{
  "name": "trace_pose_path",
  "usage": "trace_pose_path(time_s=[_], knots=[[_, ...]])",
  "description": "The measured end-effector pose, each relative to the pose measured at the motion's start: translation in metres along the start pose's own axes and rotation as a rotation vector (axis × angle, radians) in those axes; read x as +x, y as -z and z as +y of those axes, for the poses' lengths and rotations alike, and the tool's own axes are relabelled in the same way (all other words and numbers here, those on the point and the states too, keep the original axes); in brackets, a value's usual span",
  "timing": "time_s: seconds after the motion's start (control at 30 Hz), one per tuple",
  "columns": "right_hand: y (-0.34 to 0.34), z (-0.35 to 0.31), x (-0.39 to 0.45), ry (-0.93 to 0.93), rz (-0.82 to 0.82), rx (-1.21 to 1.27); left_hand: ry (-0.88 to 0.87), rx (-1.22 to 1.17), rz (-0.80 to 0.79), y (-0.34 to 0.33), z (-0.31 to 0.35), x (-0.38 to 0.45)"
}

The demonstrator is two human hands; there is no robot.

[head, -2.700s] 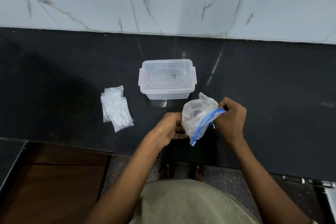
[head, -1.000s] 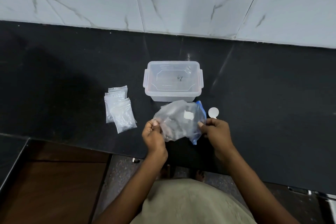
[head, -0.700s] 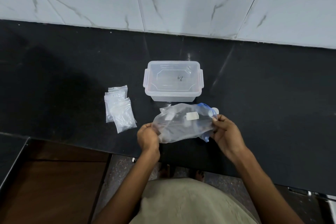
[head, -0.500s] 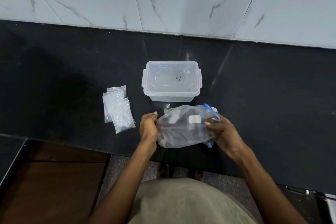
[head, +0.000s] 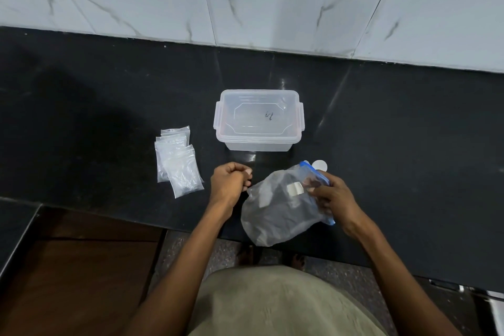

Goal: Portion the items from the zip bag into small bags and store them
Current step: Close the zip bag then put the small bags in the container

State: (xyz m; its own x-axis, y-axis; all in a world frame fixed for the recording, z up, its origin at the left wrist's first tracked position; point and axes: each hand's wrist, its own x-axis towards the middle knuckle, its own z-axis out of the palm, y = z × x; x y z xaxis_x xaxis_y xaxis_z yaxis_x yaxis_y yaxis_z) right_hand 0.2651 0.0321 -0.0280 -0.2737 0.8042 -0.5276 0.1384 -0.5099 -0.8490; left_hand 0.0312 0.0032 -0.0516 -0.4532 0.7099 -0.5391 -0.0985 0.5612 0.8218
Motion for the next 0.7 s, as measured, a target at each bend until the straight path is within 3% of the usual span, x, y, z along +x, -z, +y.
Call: trace_pose_path(time_s=[0.2, 0.43, 0.7], knots=[[0.004, -0.003, 0.001, 0.039, 0.005, 0.045, 0.014, 0.22, -0.015, 0.003, -0.011, 0.003], [0.007, -0.002, 0.002, 0.037, 0.002, 0.053, -0.038, 0.187, -0.055, 0.001, -0.015, 0.003], [0.022, 0.004, 0.003, 0.058, 0.011, 0.039, -0.191, 0.2, 0.048, 0.016, -0.02, 0.016]])
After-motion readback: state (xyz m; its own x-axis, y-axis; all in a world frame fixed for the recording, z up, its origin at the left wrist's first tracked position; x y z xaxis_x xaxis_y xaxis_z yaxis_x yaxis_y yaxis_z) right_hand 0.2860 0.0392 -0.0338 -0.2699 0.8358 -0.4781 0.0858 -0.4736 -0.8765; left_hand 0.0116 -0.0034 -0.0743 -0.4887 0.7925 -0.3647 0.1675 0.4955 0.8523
